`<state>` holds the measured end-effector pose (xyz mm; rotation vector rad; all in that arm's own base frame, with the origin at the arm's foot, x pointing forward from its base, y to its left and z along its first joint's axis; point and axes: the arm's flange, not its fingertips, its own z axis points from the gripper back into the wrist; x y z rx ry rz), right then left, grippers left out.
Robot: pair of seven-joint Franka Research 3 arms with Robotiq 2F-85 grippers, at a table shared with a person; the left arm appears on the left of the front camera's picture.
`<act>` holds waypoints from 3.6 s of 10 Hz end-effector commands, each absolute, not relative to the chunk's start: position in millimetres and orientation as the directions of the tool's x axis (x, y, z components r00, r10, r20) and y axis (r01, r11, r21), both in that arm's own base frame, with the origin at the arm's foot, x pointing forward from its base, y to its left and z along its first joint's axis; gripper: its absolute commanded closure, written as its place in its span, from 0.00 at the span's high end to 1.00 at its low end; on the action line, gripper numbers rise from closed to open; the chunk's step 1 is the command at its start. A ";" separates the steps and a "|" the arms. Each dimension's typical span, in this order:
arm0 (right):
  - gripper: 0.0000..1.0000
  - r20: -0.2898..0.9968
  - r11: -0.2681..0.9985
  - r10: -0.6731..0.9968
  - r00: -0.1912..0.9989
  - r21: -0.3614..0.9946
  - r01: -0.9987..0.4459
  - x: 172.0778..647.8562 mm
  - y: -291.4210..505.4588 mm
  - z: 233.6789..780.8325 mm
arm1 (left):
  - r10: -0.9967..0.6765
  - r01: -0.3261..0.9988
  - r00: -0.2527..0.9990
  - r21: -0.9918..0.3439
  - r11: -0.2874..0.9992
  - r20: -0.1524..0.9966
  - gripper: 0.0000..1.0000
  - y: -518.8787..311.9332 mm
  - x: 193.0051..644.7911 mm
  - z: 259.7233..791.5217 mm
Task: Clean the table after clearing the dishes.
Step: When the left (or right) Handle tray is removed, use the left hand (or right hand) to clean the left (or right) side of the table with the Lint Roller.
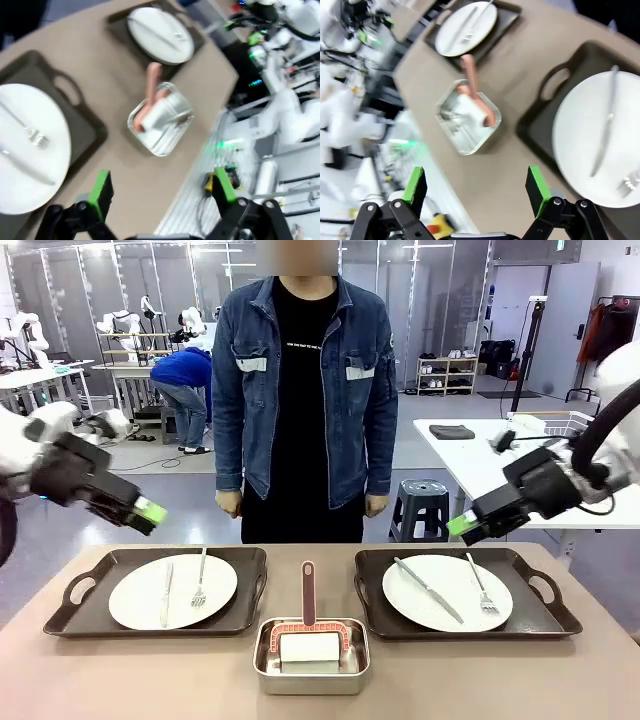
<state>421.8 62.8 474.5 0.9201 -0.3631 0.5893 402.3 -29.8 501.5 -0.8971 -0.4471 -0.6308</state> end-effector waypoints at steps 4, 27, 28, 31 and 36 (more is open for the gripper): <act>1.00 0.321 0.269 -0.102 0.942 0.920 -0.284 410.2 -107.9 430.2 | 0.117 0.402 0.890 -0.879 0.255 0.441 1.00 145.1 352.7 461.4; 1.00 0.159 0.236 -0.400 0.902 0.969 -0.066 330.9 -264.1 366.5 | 0.428 0.192 0.845 -0.929 0.317 0.321 1.00 283.5 269.3 422.2; 1.00 0.159 0.236 -0.400 0.902 0.969 -0.066 330.9 -264.1 366.5 | 0.428 0.192 0.845 -0.929 0.317 0.321 1.00 283.5 269.3 422.2; 1.00 0.159 0.236 -0.400 0.902 0.969 -0.066 330.9 -264.1 366.5 | 0.428 0.192 0.845 -0.929 0.317 0.321 1.00 283.5 269.3 422.2; 1.00 0.159 0.236 -0.400 0.902 0.969 -0.066 330.9 -264.1 366.5 | 0.428 0.192 0.845 -0.929 0.317 0.321 1.00 283.5 269.3 422.2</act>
